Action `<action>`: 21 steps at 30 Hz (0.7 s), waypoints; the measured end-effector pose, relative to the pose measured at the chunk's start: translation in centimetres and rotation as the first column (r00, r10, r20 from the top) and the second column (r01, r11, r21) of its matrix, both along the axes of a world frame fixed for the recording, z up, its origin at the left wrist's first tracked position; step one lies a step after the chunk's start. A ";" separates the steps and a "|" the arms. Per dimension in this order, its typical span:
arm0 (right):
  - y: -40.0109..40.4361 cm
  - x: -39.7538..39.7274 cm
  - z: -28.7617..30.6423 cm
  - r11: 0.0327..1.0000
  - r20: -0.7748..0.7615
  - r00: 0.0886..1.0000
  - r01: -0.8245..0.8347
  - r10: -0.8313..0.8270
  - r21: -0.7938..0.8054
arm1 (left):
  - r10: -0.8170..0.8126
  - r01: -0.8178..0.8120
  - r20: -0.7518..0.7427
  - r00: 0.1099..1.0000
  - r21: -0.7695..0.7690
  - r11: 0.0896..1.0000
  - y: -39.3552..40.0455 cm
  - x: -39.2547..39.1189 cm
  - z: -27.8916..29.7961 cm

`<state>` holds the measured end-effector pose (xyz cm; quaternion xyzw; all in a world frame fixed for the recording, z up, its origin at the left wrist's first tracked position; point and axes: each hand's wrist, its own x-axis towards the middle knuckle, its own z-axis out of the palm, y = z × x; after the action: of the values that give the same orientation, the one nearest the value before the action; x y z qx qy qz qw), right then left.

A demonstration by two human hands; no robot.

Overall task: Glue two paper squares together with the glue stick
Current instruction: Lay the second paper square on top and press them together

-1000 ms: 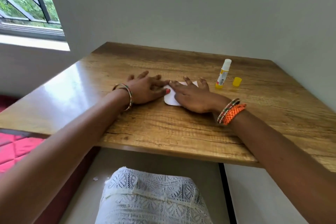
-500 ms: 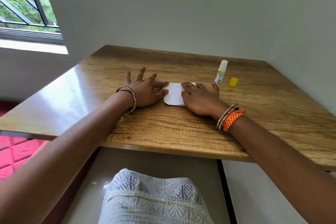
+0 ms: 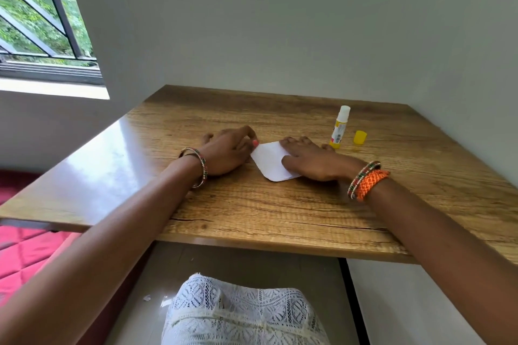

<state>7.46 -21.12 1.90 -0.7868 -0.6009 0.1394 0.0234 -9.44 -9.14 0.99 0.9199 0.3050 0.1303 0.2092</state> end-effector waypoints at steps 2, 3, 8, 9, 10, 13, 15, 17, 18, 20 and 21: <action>0.7 -0.2 0.6 0.997 -0.046 0.997 -0.070 0.069 -0.031 | -0.027 0.030 0.114 0.993 -0.027 0.999 0.0 -0.2 0.2; 1.1 -0.4 1.0 0.994 -0.060 0.993 -0.101 0.098 -0.042 | -0.030 0.030 0.116 0.993 0.002 1.000 0.2 -0.2 0.1; 2.5 -0.8 2.1 0.982 -0.098 0.980 -0.179 0.172 -0.064 | 0.126 -0.124 -0.033 0.992 0.048 0.991 0.9 -0.3 -0.6; 2.6 -0.8 1.9 0.982 -0.088 0.980 -0.181 0.177 -0.050 | 0.152 -0.151 -0.025 0.988 0.044 0.988 1.1 -0.3 -0.7; 2.6 -0.8 1.7 0.983 -0.062 0.982 -0.181 0.179 -0.029 | 0.170 -0.169 -0.016 0.985 0.057 0.984 1.3 -0.2 -0.7; 2.6 -0.7 0.9 0.984 0.004 0.984 -0.178 0.178 0.030 | 0.197 -0.193 -0.025 0.980 0.116 0.974 1.8 0.6 -0.7; 2.5 -0.3 0.5 0.985 0.003 0.987 -0.161 0.161 0.057 | 0.212 -0.205 -0.070 0.975 0.100 0.974 2.0 1.2 -0.7; 2.5 0.2 0.3 0.988 0.001 0.990 -0.141 0.141 0.063 | 0.210 -0.199 -0.144 0.967 0.087 0.976 2.3 1.4 -0.6; 2.4 0.4 0.3 0.991 -0.005 0.992 -0.126 0.126 0.050 | 0.190 -0.178 -0.177 0.966 0.086 0.980 2.5 1.5 -0.7; 2.3 0.6 0.3 0.994 -0.016 0.994 -0.105 0.106 0.015 | 0.150 -0.128 -0.202 0.968 0.118 0.985 2.6 1.4 -0.7; 2.2 0.8 0.3 0.995 -0.009 0.995 -0.096 0.096 0.005 | 0.125 -0.098 -0.196 0.973 0.141 0.985 2.4 1.3 -0.7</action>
<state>8.21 -18.96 2.16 -0.7561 -0.6383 0.1429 0.0213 -8.10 -6.79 0.25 0.9215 0.3671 0.0664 0.1084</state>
